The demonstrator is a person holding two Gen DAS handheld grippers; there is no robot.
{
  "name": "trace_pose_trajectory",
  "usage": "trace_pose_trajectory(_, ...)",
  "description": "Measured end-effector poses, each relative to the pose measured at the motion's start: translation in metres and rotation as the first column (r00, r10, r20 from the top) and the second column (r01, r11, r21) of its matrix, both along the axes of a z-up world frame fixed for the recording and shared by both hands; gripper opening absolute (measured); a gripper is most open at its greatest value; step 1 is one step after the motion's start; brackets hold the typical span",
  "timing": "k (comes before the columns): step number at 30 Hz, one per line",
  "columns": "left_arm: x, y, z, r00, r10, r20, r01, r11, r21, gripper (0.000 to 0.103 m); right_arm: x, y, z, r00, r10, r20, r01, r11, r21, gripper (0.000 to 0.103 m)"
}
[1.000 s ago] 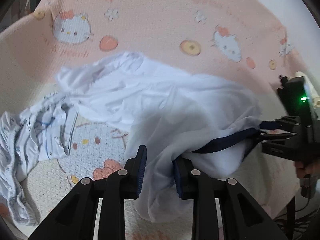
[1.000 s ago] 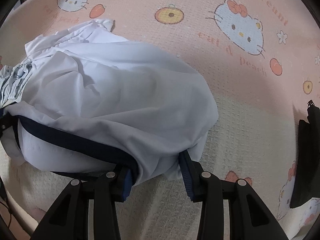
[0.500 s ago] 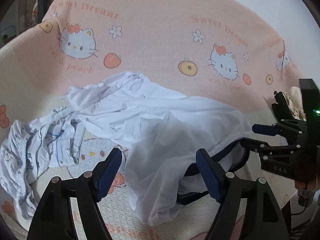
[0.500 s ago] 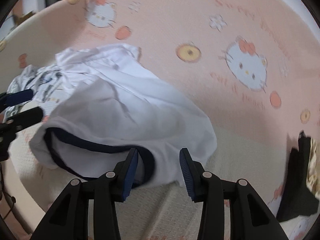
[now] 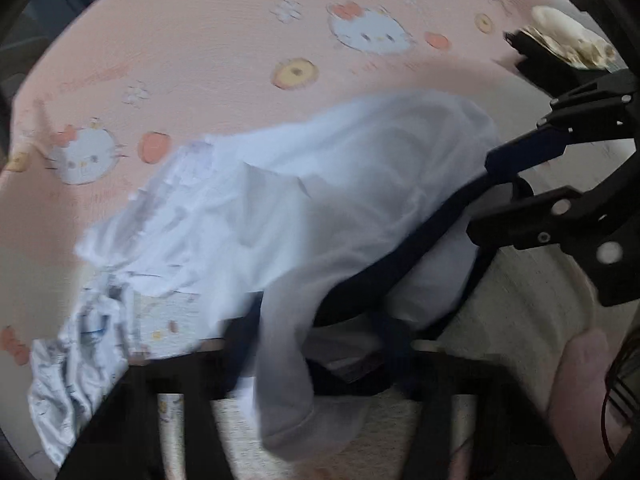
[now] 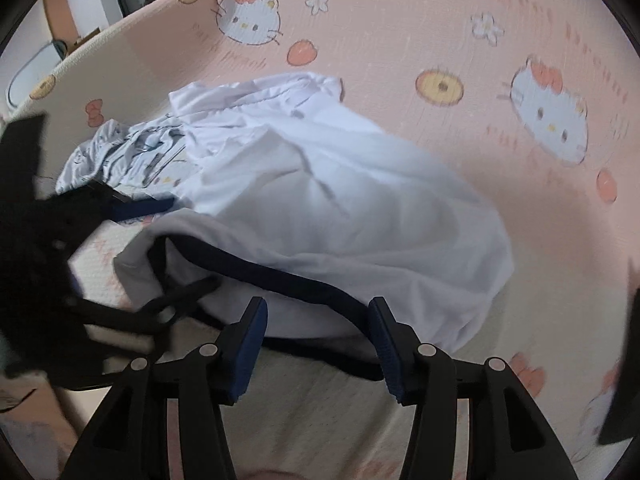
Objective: Fold clothes
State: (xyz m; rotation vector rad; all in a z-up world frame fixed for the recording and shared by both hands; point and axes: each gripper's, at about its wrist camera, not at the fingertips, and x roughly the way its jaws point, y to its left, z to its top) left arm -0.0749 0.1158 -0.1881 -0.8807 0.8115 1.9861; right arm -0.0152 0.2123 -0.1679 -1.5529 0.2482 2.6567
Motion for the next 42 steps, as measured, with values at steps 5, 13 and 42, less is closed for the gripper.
trace_pose_trajectory(5,-0.022,-0.012,0.012,0.986,0.057,0.157,-0.079,0.987,0.138,0.012,-0.002,-0.004,-0.012,0.999,0.016,0.048,-0.013,0.998,-0.064,0.032)
trace_pose_trajectory(13,-0.045,-0.031,0.031,0.916,0.076,0.395,-0.208,0.930,0.303,0.008,-0.016,-0.011,-0.025,0.998,0.026,0.061,-0.015,0.983,-0.183,0.033)
trace_pose_trajectory(42,-0.048,-0.044,0.082,0.913,0.037,0.405,-0.229,0.871,0.435,0.008,-0.065,0.028,0.003,0.949,-0.264,-0.171,0.218,0.944,-0.247,0.038)
